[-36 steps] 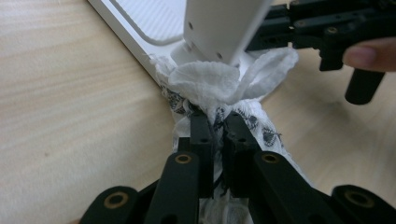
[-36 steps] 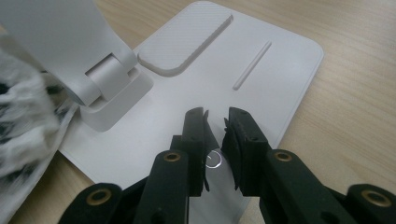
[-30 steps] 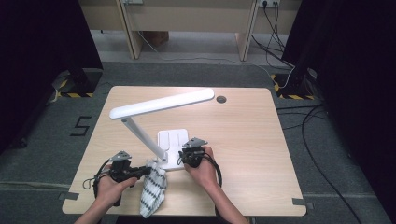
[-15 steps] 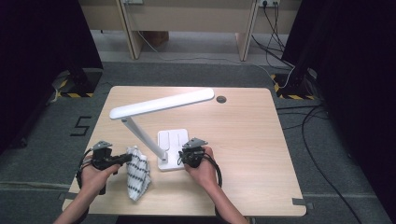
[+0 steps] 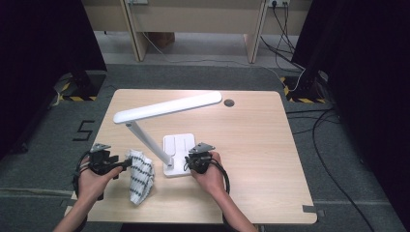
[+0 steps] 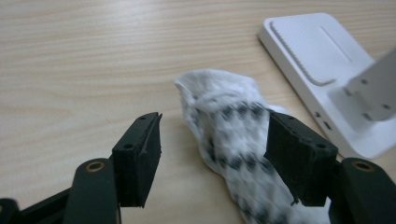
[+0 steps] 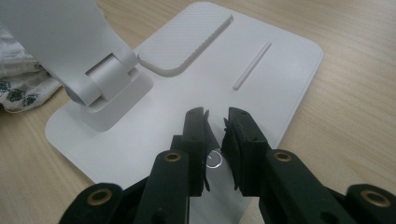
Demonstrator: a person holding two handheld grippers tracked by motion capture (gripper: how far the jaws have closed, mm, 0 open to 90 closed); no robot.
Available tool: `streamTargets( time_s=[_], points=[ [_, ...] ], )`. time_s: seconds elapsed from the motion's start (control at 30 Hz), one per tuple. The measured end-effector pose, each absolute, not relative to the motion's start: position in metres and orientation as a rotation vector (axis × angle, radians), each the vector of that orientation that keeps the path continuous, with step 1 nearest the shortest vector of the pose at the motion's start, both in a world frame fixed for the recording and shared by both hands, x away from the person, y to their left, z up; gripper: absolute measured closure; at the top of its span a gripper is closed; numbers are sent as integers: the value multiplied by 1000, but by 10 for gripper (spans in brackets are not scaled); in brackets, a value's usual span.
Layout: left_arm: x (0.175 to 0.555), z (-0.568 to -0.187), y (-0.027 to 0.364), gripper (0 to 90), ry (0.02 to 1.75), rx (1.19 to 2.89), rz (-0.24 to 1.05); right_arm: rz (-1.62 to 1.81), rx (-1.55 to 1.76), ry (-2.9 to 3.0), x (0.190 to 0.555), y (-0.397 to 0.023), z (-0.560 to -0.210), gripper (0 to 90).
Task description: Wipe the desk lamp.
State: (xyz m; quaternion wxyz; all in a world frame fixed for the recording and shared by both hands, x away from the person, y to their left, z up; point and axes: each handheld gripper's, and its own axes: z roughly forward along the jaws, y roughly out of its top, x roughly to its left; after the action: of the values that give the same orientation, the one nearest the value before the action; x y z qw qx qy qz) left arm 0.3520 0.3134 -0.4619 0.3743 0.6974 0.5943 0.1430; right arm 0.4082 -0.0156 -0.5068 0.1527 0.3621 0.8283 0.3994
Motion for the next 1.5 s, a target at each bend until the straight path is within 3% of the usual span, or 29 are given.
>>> streamTargets(
  time_s=[0.13,0.27,0.4,0.43,0.57,0.63,0.8,1.0,1.23,1.5],
  points=[
    [341,-466,297,310,1503,1759,217,1146,1039,2373,408,-16,-507,780],
    [342,-481,288,318,1514,1821,203,1143,1042,2375,408,-15,-507,780],
    [344,-491,282,376,1495,1882,239,1143,1038,2378,408,-15,-507,780],
    [345,-493,283,444,1471,1903,255,1143,1038,2379,408,-15,-507,780],
    [348,-495,285,523,1450,1934,267,1142,1039,2379,408,-15,-507,780],
    [353,-496,289,607,1438,1952,263,1142,1040,2377,408,-15,-507,780],
    [361,-495,299,656,1460,1943,302,1139,1036,2381,409,-15,-506,779],
    [361,-497,302,611,1458,1893,294,1123,1025,2384,409,-15,-506,745],
    [352,-490,308,405,1394,1820,346,1086,1030,2409,410,-16,-502,559],
    [348,-483,310,303,1372,1786,365,1143,1037,2360,408,-20,-493,504]
  ],
)
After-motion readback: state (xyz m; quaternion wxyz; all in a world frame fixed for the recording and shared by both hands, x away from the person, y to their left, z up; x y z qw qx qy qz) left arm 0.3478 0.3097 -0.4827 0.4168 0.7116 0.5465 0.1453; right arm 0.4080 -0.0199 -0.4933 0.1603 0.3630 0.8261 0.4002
